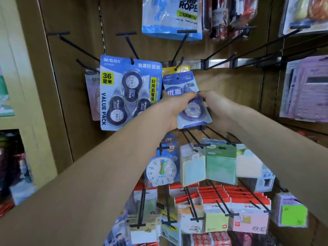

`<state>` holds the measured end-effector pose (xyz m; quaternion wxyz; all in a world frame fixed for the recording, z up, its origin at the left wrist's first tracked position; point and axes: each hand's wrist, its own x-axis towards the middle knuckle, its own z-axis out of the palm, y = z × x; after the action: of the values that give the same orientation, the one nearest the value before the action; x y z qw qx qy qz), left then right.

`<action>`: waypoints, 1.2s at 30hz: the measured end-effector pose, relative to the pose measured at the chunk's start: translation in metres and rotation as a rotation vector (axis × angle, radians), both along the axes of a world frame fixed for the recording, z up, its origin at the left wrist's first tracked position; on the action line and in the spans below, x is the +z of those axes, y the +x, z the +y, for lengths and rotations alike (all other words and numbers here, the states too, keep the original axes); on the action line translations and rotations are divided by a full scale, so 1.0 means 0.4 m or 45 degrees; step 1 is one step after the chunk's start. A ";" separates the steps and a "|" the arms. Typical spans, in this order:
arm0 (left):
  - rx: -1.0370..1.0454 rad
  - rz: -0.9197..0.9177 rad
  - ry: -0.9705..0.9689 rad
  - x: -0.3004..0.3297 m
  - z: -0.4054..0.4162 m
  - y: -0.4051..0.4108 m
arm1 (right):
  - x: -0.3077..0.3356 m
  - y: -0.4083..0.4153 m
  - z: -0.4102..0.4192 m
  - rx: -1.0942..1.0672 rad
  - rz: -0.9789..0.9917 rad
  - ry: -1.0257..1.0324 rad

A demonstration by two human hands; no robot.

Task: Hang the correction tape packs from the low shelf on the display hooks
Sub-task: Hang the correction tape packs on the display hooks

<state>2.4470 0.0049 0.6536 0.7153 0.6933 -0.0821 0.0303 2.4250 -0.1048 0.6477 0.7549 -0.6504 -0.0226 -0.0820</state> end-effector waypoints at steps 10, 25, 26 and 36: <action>-0.059 0.085 0.020 -0.037 -0.015 0.020 | -0.037 0.007 0.001 -0.193 0.071 0.027; -0.033 -0.653 0.128 -0.095 0.021 -0.173 | -0.074 -0.186 -0.018 0.024 -0.354 0.187; -0.049 -0.682 0.122 -0.097 0.030 -0.182 | -0.073 -0.201 -0.016 0.025 -0.379 0.175; -0.059 -0.701 0.209 -0.102 0.075 -0.197 | -0.066 -0.223 0.014 0.058 -0.421 0.147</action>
<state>2.3681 0.0351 0.6130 0.6080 0.7126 -0.2911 0.1944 2.3359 -0.0992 0.6213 0.7787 -0.5829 -0.1563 -0.1718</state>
